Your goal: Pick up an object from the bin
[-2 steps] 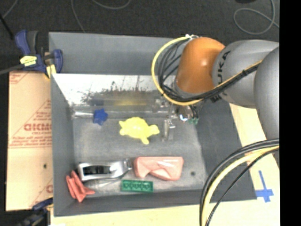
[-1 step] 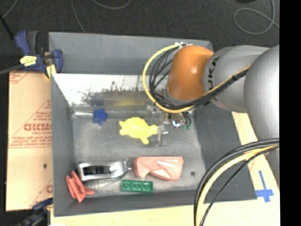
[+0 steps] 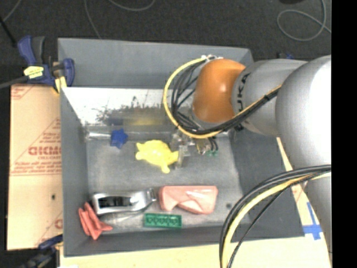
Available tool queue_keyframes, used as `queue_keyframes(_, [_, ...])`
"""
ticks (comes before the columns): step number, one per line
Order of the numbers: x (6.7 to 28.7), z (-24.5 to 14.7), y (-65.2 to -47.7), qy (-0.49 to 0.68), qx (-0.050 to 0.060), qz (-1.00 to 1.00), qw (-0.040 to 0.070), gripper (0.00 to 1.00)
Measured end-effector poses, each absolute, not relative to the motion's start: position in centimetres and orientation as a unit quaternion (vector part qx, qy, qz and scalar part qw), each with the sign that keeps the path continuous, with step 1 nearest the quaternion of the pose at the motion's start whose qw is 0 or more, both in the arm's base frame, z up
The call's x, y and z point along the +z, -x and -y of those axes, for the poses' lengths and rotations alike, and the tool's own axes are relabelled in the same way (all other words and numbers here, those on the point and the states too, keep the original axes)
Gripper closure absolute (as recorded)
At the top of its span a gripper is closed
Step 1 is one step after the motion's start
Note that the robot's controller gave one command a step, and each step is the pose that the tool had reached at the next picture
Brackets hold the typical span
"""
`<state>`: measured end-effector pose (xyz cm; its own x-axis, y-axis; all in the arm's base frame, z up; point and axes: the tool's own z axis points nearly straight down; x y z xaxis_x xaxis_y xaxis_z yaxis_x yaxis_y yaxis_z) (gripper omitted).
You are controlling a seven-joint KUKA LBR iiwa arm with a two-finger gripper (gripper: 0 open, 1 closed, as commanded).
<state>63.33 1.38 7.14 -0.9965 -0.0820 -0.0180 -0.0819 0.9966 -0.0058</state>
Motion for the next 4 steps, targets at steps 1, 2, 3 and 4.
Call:
queue_keyframes(1, [7.1,-1.4,-63.3,0.041,-0.003,-0.999,0.009,1.00])
queue_keyframes(2, [12.2,-1.7,-63.3,0.037,-0.002,-0.999,0.007,1.00])
queue_keyframes(3, [16.9,-1.6,-64.3,0.037,-0.003,-0.999,0.012,1.00])
queue_keyframes(4, [12.2,-1.1,-64.6,0.033,-0.003,-0.999,0.015,1.00])
